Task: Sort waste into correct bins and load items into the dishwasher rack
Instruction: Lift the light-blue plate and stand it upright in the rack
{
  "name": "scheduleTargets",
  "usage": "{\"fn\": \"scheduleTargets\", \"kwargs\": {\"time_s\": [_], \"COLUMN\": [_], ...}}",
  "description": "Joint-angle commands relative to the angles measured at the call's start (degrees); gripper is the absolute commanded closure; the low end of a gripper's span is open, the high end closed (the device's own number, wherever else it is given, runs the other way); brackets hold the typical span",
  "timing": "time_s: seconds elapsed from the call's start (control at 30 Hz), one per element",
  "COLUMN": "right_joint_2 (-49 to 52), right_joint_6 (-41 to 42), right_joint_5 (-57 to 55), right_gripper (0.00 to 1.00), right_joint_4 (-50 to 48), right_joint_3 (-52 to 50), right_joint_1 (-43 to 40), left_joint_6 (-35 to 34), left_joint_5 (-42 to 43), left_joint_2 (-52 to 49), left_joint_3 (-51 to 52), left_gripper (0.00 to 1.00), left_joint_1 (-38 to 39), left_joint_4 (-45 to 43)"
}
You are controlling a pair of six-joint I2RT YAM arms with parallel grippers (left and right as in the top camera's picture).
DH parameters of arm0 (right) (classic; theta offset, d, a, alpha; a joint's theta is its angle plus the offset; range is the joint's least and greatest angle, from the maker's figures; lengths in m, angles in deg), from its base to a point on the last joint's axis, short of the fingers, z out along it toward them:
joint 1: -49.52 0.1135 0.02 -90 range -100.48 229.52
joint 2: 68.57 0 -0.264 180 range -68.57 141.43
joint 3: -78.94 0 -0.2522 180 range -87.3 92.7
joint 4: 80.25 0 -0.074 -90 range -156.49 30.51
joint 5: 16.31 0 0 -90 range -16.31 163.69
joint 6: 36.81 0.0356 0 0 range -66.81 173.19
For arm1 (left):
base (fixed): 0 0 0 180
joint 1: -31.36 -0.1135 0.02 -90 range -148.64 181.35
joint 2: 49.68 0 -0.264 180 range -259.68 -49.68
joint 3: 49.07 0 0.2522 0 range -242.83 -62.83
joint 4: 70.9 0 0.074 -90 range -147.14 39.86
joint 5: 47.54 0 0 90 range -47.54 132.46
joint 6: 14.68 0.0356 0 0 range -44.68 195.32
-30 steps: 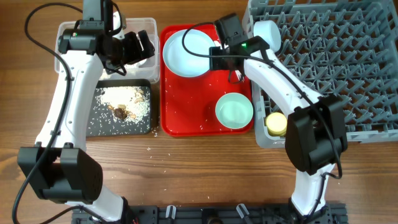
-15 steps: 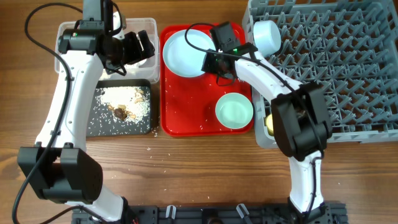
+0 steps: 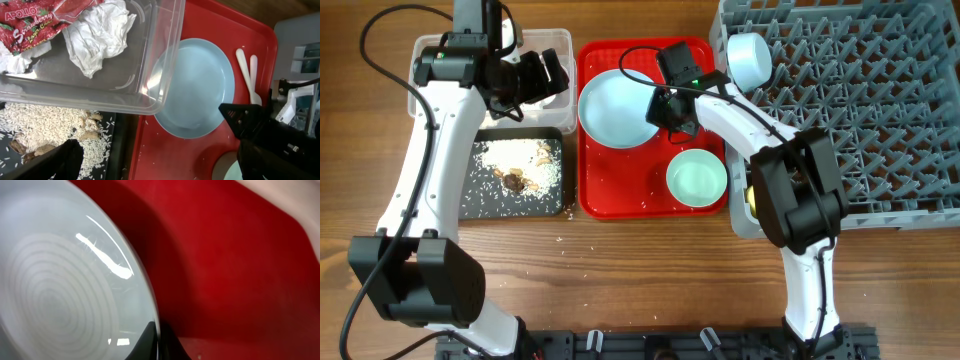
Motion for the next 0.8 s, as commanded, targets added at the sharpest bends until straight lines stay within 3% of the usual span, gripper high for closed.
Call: {"fn": "scheduleTargets", "kwargs": {"time_s": [0.0, 0.2, 0.37, 0.57, 0.77], "right_joint_2": [-6.9, -26.7, -37.3, -36.4, -30.2], "right_joint_6": [-5.8, -12.9, -18.6, -35.1, -51.1], "right_joint_5": [-0.4, -9.5, -32.9, -57.0, -57.8], "right_gripper": [0.96, 0.96, 0.96, 0.96, 0.95], "right_joint_4": [2.3, 3.5, 4.7, 4.2, 0.9], "right_joint_3": [1.0, 1.0, 1.0, 0.6, 0.5], "right_joint_1": [-1.6, -6.7, -9.5, -11.9, -17.0], "left_joint_6": [0.3, 0.3, 0.3, 0.3, 0.3], "left_joint_5": [-0.3, -0.3, -0.3, -0.3, -0.3], "left_joint_2": [0.5, 0.5, 0.5, 0.5, 0.5], "left_joint_3": [-0.4, -0.4, -0.4, -0.4, -0.4], "left_gripper": [0.0, 0.0, 0.0, 0.0, 0.0], "left_joint_1": [-0.2, -0.2, -0.2, -0.2, -0.2], "left_joint_4": [0.0, 0.0, 0.0, 0.0, 0.0]}}
